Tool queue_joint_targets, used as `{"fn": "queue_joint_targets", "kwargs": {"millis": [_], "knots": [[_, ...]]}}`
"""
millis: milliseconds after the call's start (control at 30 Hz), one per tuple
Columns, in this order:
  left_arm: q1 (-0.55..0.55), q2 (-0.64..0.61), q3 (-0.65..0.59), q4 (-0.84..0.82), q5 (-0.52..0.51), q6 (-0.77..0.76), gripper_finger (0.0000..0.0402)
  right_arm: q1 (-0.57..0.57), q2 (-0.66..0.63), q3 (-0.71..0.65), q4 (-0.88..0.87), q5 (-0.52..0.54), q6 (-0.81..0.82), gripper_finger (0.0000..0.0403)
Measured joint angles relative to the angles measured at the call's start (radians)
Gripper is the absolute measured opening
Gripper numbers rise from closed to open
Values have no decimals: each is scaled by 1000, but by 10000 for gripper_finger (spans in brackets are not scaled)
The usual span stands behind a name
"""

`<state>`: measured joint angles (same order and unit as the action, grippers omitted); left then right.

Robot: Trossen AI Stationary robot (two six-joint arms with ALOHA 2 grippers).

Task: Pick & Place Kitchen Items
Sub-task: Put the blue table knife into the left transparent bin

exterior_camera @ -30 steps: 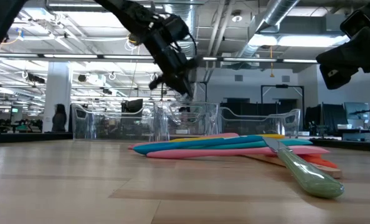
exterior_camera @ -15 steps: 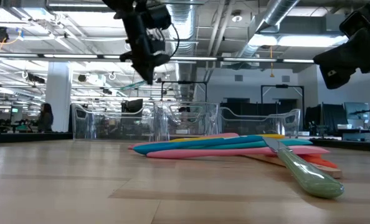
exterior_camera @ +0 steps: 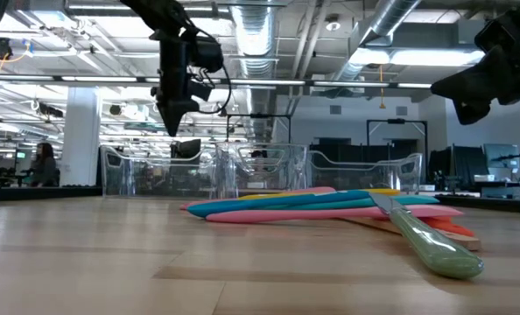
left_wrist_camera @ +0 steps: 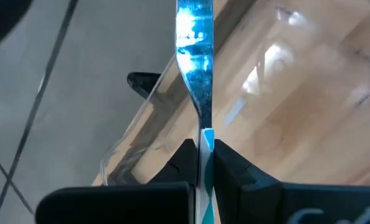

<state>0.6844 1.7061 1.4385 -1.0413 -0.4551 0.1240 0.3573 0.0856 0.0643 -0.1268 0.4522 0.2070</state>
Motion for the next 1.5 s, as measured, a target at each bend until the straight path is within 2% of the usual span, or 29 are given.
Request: {"fn": "queue_joint_targets", "kwargs": {"millis": [233,433,700,1267,1500], "knots": [[59,3,-108,68,104,93,6,0,0,0,0,39,-4,2],[65,3,-178,125,105,114,6,-3,0,0,0,99,-7,2],[72,4,-264,372,153,142,6,-42,0,0,0,99,-7,2],[91,6,-377,414,197,134,6,-47,0,0,0,99,-7,2],[91,6,-377,496,171,125,39,-47,0,0,0,99,-7,2]]}}
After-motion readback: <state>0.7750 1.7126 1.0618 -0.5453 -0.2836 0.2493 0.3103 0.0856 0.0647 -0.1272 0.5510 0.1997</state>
